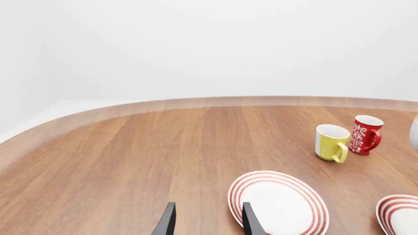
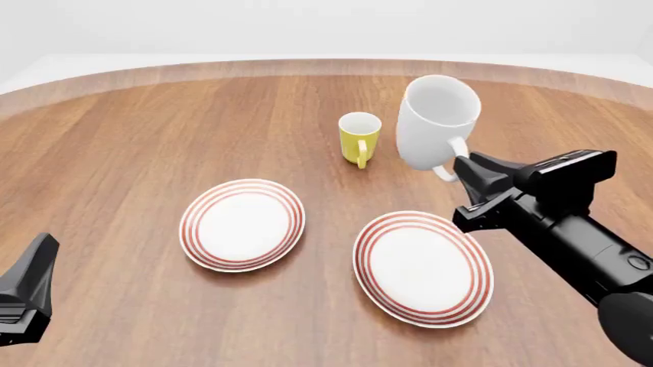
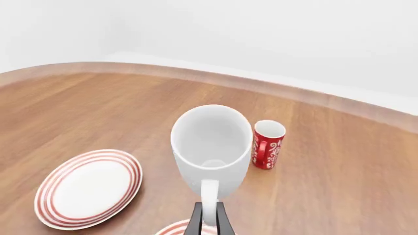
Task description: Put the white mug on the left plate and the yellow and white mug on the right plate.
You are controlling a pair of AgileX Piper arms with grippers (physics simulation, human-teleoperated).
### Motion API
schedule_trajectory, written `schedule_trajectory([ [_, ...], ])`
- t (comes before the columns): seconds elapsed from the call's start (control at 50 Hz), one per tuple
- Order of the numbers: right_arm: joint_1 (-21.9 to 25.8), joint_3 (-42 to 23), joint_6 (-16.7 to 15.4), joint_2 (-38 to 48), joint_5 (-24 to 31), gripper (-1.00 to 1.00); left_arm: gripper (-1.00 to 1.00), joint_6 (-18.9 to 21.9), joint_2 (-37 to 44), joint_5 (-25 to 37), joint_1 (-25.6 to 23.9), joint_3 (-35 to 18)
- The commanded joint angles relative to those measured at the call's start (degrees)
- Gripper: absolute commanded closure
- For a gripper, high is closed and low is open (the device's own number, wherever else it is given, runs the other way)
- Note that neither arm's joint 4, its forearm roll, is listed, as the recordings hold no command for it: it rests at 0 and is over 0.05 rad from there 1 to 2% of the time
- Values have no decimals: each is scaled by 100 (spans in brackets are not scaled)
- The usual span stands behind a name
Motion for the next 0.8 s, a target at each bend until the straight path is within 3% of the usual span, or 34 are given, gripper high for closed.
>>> schedule_trajectory([
  [0.02, 440, -302, -145, 114, 94, 100, -100, 0, 0, 0, 0, 0],
  [0.8, 1461, -1465, -244, 1463, -162, 100, -100, 0, 0, 0, 0, 0],
])
